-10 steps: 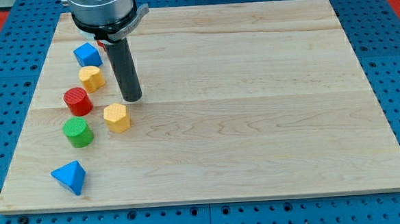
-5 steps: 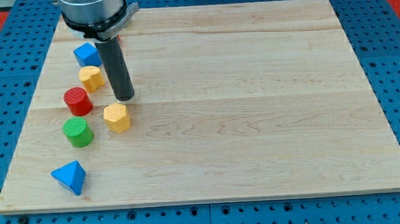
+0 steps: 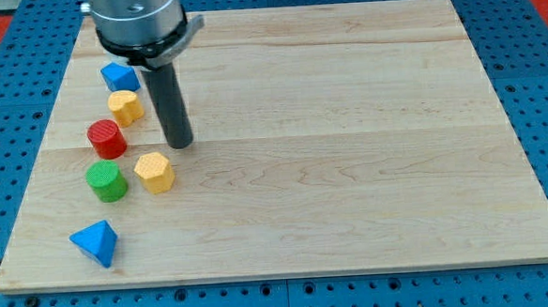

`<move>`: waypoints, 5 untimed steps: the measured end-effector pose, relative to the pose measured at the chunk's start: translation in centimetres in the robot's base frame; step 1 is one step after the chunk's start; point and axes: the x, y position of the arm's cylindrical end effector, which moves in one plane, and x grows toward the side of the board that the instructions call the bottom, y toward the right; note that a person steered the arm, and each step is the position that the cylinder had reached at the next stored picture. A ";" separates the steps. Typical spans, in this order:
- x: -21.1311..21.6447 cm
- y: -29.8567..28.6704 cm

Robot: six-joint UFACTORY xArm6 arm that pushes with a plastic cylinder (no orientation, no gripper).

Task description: Push yellow hexagon to the blue triangle

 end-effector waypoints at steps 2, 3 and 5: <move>3.7 0.4; 5.7 0.6; 8.1 0.7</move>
